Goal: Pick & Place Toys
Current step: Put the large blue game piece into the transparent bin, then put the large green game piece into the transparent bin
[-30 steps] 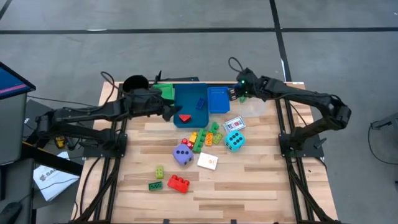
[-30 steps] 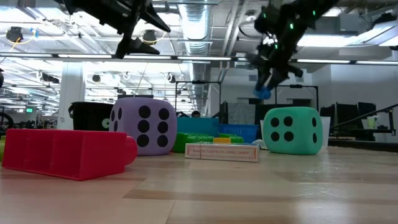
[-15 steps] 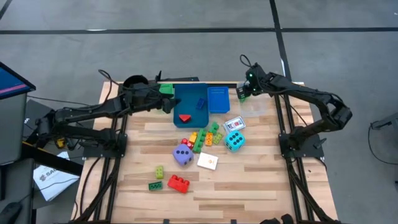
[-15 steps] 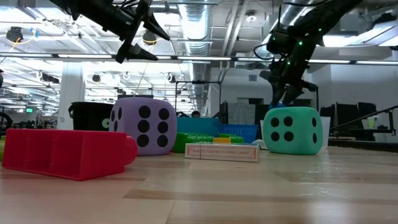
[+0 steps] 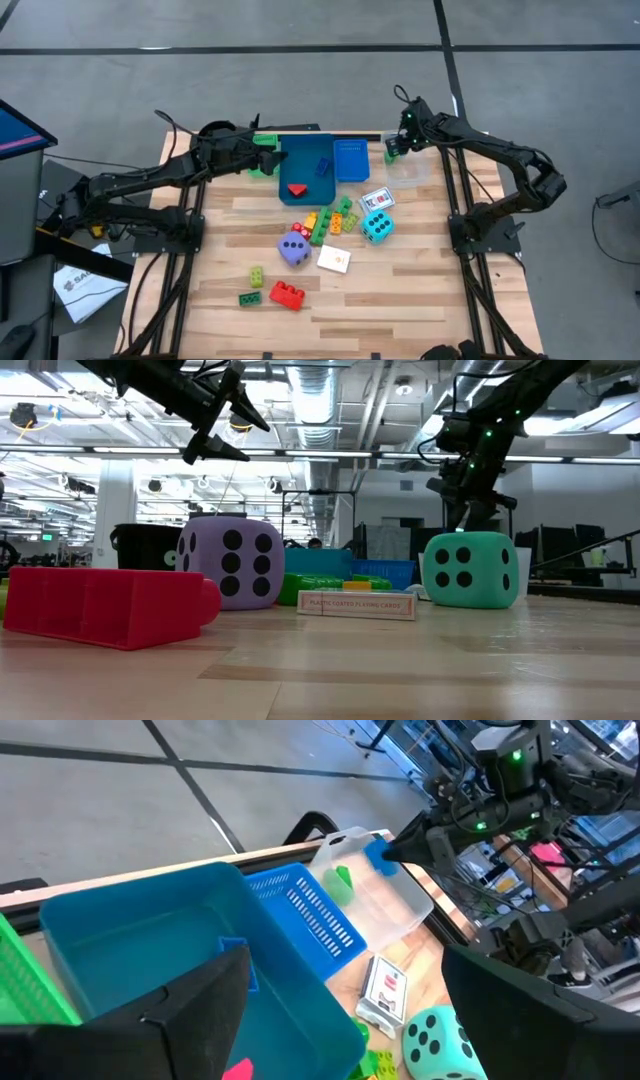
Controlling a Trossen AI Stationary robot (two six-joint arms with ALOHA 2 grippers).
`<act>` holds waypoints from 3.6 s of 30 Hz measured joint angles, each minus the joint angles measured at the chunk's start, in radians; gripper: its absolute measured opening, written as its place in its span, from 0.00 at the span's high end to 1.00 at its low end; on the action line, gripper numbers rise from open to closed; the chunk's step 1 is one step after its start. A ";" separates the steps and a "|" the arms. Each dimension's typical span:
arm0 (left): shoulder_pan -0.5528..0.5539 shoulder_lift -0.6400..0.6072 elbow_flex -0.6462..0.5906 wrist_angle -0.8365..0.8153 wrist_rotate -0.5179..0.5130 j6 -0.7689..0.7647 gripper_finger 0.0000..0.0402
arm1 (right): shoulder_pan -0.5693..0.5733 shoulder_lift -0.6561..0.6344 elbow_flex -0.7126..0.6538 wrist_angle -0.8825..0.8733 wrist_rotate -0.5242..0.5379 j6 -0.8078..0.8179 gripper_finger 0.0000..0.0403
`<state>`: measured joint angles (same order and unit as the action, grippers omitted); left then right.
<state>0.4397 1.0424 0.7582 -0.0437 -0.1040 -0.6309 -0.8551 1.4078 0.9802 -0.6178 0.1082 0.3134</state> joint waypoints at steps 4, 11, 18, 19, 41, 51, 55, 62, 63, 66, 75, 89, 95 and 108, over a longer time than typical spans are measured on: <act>-0.008 0.000 0.000 0.000 0.000 -0.026 0.19 | 0.000 0.000 0.000 -0.010 -0.011 0.001 0.47; -0.008 0.000 0.000 0.000 0.010 -0.004 0.19 | 0.023 -0.018 -0.002 -0.029 -0.094 0.004 0.42; -0.008 0.000 0.000 -0.001 0.140 0.066 0.19 | 0.247 -0.181 -0.002 0.105 -0.128 -0.072 0.42; -0.008 0.000 0.000 -0.001 0.156 0.076 0.19 | 0.293 -0.206 -0.001 0.122 -0.103 -0.056 0.42; -0.009 -0.002 0.000 0.000 0.516 0.100 0.19 | 1.025 0.075 0.037 0.185 0.213 0.456 0.42; -0.009 -0.002 -0.001 0.001 0.519 0.059 0.19 | 0.999 0.169 0.082 0.192 0.209 0.436 0.42; -0.008 -0.002 -0.001 0.002 0.518 0.045 0.19 | 0.974 0.160 0.083 0.188 0.208 0.339 0.42; -0.008 -0.002 -0.001 0.009 0.515 -0.051 0.19 | 0.898 0.160 0.082 0.205 0.151 0.238 0.45; -0.008 -0.002 -0.001 0.009 0.515 -0.069 0.19 | 0.890 0.160 0.082 0.221 0.145 0.213 0.46; -0.008 -0.002 -0.001 0.009 0.515 -0.120 0.19 | 0.871 0.160 0.082 0.247 0.127 0.114 0.48; -0.008 -0.002 -0.001 0.008 0.516 -0.129 0.19 | 0.798 0.218 0.083 0.268 0.027 0.089 0.51; -0.008 -0.002 -0.001 0.008 0.519 -0.189 0.19 | 0.789 0.267 0.082 0.247 0.020 0.543 0.48; -0.008 -0.002 -0.001 0.008 0.520 -0.189 0.19 | 0.756 0.301 0.083 0.222 0.016 0.664 0.48; -0.008 -0.002 -0.001 0.008 0.521 -0.187 0.19 | 0.742 0.401 0.082 0.244 -0.061 0.738 0.48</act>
<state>0.4313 1.0405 0.7574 -0.0353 0.4171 -0.8177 -0.1135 1.8091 1.0626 -0.3738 0.0470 1.0509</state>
